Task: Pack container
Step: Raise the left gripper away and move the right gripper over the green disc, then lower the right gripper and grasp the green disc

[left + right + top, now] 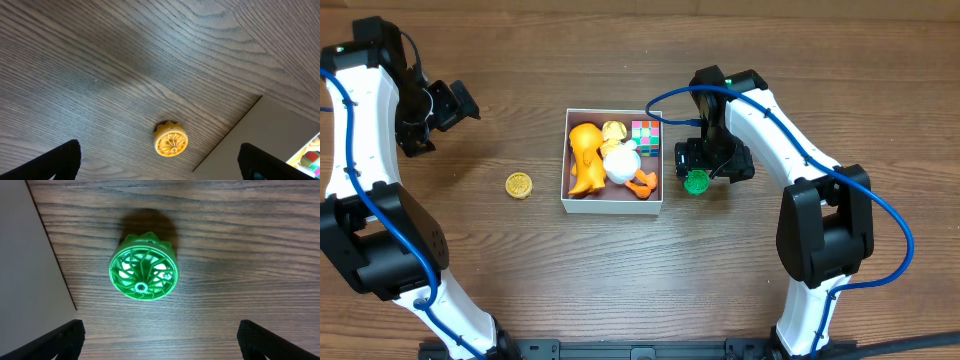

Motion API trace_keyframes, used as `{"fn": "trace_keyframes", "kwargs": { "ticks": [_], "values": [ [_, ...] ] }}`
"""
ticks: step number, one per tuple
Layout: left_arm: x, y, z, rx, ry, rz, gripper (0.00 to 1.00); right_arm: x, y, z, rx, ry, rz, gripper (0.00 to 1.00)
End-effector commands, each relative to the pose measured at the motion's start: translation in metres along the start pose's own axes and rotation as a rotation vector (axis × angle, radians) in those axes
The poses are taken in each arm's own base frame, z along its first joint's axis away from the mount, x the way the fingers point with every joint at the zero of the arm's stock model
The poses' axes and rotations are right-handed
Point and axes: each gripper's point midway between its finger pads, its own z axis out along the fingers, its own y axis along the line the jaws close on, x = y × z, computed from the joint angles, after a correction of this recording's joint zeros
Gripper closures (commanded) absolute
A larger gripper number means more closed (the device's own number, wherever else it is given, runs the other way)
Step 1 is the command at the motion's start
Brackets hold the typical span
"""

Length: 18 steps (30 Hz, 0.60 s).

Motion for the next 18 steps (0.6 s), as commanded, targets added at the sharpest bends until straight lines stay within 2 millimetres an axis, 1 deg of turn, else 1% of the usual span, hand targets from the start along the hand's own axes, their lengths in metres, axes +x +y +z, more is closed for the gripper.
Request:
{"fn": "trace_keyframes", "kwargs": {
  "ticks": [1,3,6,18],
  "values": [
    [0.001,0.003,0.002,-0.01,0.008,0.015,0.0,0.004,0.003,0.006,-0.013,-0.001,-0.005,0.0],
    [0.001,0.003,0.002,-0.01,0.008,0.015,0.0,0.006,0.002,0.016,-0.018,0.007,-0.005,0.0],
    [0.001,0.003,0.002,-0.01,0.008,0.015,0.0,0.007,0.001,0.024,-0.017,0.009,-0.004,0.0],
    [0.001,0.003,0.002,-0.01,0.008,0.015,0.0,-0.008,0.006,0.026,-0.038,-0.056,-0.01,0.0]
  ]
}}
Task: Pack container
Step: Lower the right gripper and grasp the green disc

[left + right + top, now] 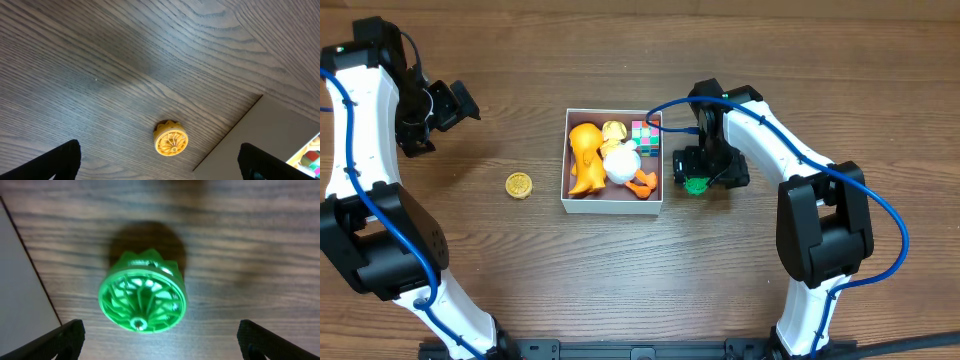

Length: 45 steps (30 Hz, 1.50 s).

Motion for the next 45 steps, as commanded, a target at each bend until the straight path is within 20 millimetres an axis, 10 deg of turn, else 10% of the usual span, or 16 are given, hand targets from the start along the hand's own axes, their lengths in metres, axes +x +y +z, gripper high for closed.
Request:
{"fn": "trace_keyframes", "kwargs": {
  "ticks": [1,45],
  "values": [
    [0.001,0.003,0.002,-0.009,0.005,0.015,0.0,-0.003,0.004,-0.003,-0.014,-0.027,-0.008,0.0],
    [0.001,0.003,0.002,-0.009,0.005,0.015,0.0,-0.012,-0.008,0.023,0.038,-0.091,-0.013,0.03]
  ]
}}
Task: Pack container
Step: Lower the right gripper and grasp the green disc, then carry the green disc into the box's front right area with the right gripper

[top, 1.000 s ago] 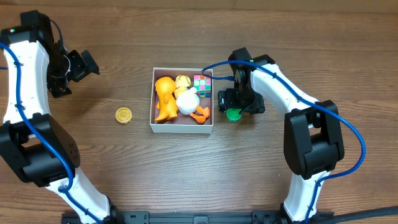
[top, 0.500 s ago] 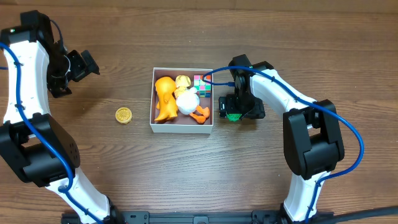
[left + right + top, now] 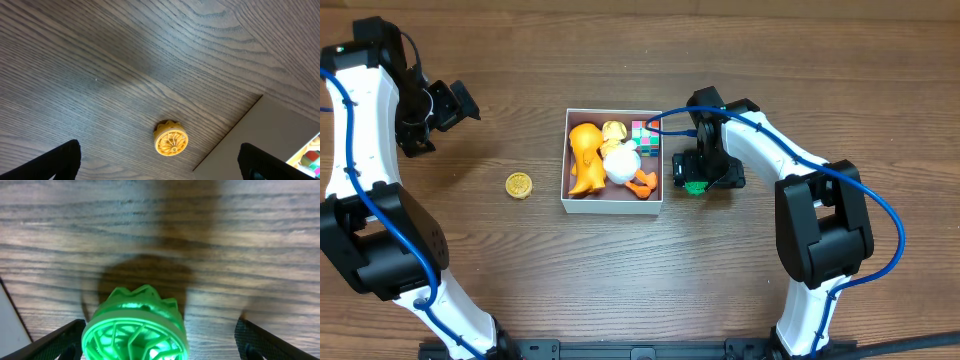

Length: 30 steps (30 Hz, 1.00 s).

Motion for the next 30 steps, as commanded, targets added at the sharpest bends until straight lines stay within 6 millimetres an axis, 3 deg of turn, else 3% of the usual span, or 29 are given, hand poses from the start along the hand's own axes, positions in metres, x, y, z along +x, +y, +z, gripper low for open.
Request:
{"fn": "trace_keyframes", "kwargs": {
  "ticks": [1,14,19,25,30],
  "values": [
    [0.0006,0.003,0.0024,-0.01,0.005,0.015,0.0,0.0006,-0.0046,-0.0001,0.03,-0.015,-0.008,0.03],
    [0.0006,0.0029,0.0024,-0.009,0.005,0.015,0.0,-0.0002,-0.007,-0.0002,0.044,-0.02,-0.008,0.14],
    [0.0006,0.0029,0.0024,-0.009,0.005,0.015,0.0,-0.0002,-0.0071,-0.0002,0.045,-0.02,-0.008,0.24],
    [0.0006,0.0029,0.0024,-0.009,0.005,0.015,0.0,-0.0032,-0.0069,-0.0002,0.045,-0.032,-0.008,0.25],
    [0.0007,0.003,0.0024,-0.01,0.005,0.015,0.0,-0.006,-0.0072,-0.0004,0.049,-0.044,-0.008,0.37]
  ]
}}
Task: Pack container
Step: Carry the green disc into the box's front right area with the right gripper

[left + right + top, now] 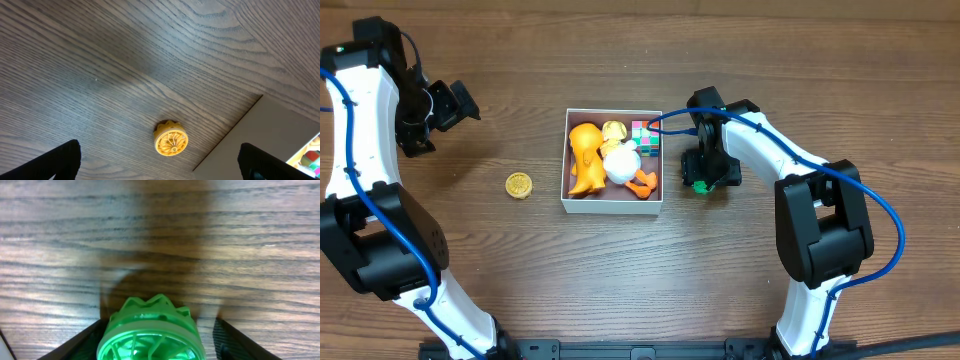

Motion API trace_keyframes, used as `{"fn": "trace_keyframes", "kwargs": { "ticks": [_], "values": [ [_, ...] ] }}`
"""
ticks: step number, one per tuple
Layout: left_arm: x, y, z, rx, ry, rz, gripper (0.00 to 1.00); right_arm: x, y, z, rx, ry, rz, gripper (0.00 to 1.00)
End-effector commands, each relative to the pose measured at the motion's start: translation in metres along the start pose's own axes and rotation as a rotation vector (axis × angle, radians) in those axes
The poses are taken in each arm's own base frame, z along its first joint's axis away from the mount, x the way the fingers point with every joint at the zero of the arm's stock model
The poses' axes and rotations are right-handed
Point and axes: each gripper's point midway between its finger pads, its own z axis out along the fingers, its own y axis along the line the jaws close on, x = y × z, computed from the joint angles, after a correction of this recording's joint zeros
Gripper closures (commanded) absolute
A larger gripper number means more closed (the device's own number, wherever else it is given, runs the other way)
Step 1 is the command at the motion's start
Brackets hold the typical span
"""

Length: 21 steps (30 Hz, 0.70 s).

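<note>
A green toothed wheel [150,332] lies on the wooden table just right of the white box [613,207]. My right gripper [160,347] is lowered around it, open, its jaws narrowed; the left finger [87,342] touches the wheel and the right finger [235,342] stands a sliver off. From overhead only a green edge [699,185] shows under the gripper [705,172]. A yellow wheel [519,185] [171,141] lies left of the box. High at the far left, my left gripper [455,104] [160,162] is open and holds nothing.
The box holds an orange figure [584,158], a white ball-like toy [620,165], a yellow toy [613,131], a colour cube [646,135] and a small orange piece [643,183]. The box's outer wall [270,135] shows in the left wrist view.
My right gripper's fingers have drawn in from wide apart to close beside the green wheel, and the gripper sits slightly lower. The left arm and yellow wheel have not moved.
My right gripper was wide open above the green wheel beside the box. Then it was lower and nearer the wheel, then lower still with the wheel between its fingers. Now the fingers have narrowed onto it. The left arm has stayed still throughout.
</note>
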Motion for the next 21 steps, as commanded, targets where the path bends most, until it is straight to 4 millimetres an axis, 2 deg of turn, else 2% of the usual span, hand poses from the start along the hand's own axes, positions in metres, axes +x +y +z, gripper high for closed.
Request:
{"fn": "trace_keyframes", "kwargs": {
  "ticks": [1,4,13,18,21],
  "values": [
    [0.001,0.003,0.002,-0.011,0.005,0.015,0.0,0.0,0.0,-0.002,0.004,-0.015,-0.005,0.39],
    [0.0,0.003,0.002,-0.012,0.004,0.015,0.0,0.0,0.0,-0.002,0.004,-0.015,-0.005,0.47],
    [0.0,0.003,0.002,-0.012,0.004,0.015,0.0,-0.002,0.001,-0.003,0.003,-0.02,-0.005,0.47],
    [0.0,0.003,0.002,-0.012,0.004,0.015,0.0,-0.01,0.003,-0.017,-0.001,-0.033,-0.005,0.47],
    [0.0,0.003,0.002,-0.012,0.004,0.015,0.0,-0.018,0.005,-0.033,0.002,-0.05,-0.004,0.47]
  ]
}}
